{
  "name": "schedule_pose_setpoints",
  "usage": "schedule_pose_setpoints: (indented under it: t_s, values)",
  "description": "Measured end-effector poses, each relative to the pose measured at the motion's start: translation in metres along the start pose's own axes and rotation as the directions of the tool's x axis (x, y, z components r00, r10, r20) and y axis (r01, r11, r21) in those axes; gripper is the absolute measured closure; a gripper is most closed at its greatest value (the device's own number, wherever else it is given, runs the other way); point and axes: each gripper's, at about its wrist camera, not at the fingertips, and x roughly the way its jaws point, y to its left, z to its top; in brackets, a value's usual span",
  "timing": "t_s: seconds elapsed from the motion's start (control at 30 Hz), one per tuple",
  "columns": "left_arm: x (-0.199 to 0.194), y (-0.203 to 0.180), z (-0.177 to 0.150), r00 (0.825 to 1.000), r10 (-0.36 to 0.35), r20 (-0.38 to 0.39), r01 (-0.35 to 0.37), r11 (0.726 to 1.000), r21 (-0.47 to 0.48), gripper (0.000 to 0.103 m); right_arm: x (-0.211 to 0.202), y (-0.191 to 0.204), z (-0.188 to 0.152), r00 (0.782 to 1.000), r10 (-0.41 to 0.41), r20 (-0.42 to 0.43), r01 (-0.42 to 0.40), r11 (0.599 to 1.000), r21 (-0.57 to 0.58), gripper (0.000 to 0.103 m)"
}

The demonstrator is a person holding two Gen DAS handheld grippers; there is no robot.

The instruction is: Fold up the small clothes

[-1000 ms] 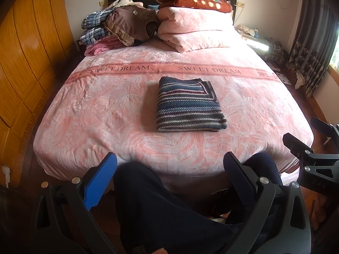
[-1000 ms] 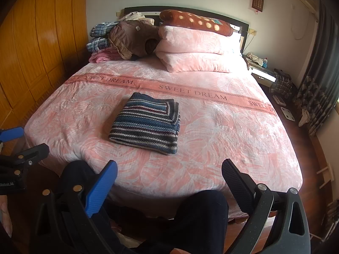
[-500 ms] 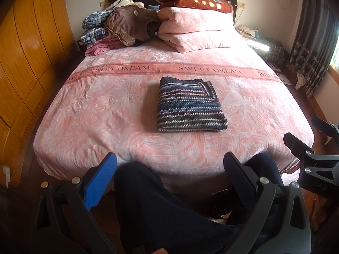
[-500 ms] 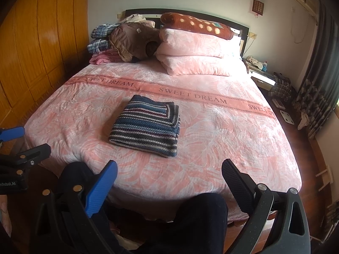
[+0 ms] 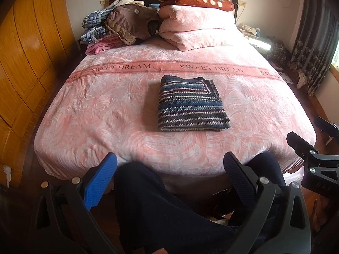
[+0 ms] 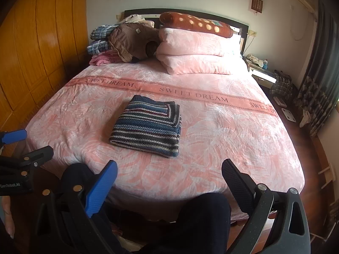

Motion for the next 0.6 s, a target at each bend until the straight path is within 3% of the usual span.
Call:
schedule_pose_setpoints:
  t_s: [0.6]
  values:
    - [0.0059, 0.0028, 0.0041, 1.0, 0.002, -0.002, -0.002, 1.0, 0.002, 0.003, 0.0081, 0.0057, 0.0, 1.0, 0.01, -0.006, -0.01, 1.0, 0.004, 0.004]
